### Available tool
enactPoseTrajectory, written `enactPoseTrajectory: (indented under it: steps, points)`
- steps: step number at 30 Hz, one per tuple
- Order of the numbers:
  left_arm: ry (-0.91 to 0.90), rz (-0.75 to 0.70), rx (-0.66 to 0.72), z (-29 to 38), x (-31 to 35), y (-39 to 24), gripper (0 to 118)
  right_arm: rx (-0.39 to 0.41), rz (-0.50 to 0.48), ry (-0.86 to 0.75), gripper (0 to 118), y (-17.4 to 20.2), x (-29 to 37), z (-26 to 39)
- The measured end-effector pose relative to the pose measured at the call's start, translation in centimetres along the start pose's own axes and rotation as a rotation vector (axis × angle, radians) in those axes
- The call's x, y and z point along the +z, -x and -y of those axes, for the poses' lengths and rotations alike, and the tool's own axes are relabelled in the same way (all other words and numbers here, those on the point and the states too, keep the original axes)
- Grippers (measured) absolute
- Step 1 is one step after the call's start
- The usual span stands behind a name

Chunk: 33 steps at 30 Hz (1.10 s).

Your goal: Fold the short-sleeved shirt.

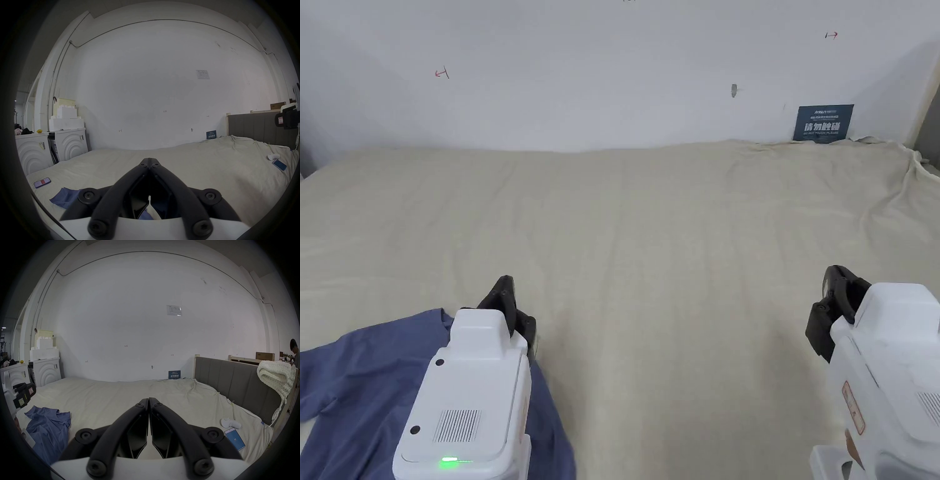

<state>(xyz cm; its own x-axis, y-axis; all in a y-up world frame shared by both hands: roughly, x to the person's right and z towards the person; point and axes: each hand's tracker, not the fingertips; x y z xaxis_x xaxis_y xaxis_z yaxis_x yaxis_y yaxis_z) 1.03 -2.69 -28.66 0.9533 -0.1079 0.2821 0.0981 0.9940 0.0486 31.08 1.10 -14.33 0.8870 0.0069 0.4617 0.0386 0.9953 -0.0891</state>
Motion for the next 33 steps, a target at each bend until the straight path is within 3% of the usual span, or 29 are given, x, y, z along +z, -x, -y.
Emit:
enactPoseTrajectory:
  steps: [7, 24, 33]
  points:
    - [0.004, -0.051, 0.034, 0.1, 0.4, 2.4, 0, 0.025, -0.055, -0.008, 1, 2.4, -0.9, -0.3]
    - [0.037, -0.362, 0.003, 0.6, 5.3, 15.6, 0, 0.052, -0.361, -0.022, 1, 15.7, -2.4, -0.6]
    - [0.063, -0.473, -0.017, 1.0, 8.7, 20.0, 0, 0.058, -0.462, -0.01, 1, 20.3, -2.0, 0.2]
